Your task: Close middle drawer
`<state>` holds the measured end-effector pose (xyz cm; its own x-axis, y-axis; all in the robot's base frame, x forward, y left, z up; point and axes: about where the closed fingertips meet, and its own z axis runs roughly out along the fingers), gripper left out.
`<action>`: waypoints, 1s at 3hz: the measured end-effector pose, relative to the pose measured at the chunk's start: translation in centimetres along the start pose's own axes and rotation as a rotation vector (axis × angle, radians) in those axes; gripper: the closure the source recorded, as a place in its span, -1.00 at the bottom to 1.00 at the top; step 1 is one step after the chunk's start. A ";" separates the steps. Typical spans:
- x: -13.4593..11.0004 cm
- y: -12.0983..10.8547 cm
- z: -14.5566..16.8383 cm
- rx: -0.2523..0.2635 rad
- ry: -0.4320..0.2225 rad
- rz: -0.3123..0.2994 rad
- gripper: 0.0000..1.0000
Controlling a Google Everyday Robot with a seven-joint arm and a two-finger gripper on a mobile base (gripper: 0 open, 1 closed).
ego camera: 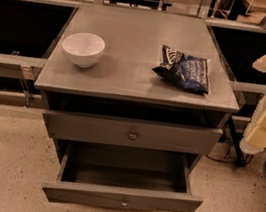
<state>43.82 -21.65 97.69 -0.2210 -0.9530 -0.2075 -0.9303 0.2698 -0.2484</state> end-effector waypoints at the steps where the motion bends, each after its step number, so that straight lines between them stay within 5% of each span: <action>1: 0.0 0.0 0.0 0.000 0.000 0.000 -1.00; 2: -0.5 1.1 4.1 -0.085 -0.070 -0.013 -1.00; 3: -2.8 5.4 11.3 -0.204 -0.234 -0.070 -1.00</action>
Offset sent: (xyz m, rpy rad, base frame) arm 0.0080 0.0434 -0.1431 0.2886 0.2378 0.1720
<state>42.71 -16.00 86.24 -0.1028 -0.9043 -0.4143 -0.9857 0.1485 -0.0795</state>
